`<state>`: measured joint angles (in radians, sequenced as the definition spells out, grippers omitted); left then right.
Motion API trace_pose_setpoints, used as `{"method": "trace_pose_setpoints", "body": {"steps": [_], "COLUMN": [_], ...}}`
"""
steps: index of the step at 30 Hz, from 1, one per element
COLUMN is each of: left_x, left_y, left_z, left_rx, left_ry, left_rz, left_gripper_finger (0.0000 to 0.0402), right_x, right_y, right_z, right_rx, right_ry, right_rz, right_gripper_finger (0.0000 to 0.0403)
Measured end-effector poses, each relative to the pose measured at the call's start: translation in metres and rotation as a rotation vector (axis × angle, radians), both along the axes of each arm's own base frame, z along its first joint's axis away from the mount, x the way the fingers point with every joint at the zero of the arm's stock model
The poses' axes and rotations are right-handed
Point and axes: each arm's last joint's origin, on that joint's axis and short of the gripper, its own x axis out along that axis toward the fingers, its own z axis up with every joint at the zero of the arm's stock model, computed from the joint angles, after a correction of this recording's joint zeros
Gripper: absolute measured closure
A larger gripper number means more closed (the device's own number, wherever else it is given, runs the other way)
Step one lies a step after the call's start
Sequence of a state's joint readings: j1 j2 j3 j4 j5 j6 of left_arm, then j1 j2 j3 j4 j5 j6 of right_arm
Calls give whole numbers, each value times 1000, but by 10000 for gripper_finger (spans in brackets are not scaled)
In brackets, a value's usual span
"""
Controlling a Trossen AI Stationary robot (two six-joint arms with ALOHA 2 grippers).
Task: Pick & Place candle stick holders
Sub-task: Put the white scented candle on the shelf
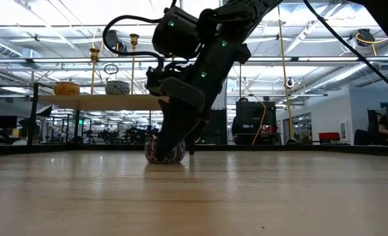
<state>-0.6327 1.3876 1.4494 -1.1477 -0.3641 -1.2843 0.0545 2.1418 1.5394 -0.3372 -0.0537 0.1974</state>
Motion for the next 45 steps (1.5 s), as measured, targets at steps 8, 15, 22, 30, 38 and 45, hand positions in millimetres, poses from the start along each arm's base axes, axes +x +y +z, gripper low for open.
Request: {"method": "trace_pose_setpoints", "body": {"steps": [8, 15, 22, 30, 38, 45], "left_x": [0, 0, 0, 0, 0, 0], "left_y": [0, 0, 0, 0, 0, 0], "left_z": [0, 0, 0, 0, 0, 0], "left_rx": [7, 10, 13, 14, 4, 2], "left_ry": [0, 0, -1, -1, -2, -2], "left_rz": [-9, -13, -12, -13, 0, 3], "left_gripper_finger": [117, 117, 117, 117, 117, 117], "right_x": [-3, -8, -19, -15, -17, -27], "right_y": [-1, -4, -20, -51, -100, -146], "right_z": [3, 31, 78, 132, 173, 189], "right_rx": [27, 4, 3, -25, -67, -111], "right_ry": [27, -27, -87, -162, -237, -276], "right_rz": [-46, -68, -136, -176, -252, -327], "right_gripper_finger": [113, 99, 113, 105, 109, 109]}}
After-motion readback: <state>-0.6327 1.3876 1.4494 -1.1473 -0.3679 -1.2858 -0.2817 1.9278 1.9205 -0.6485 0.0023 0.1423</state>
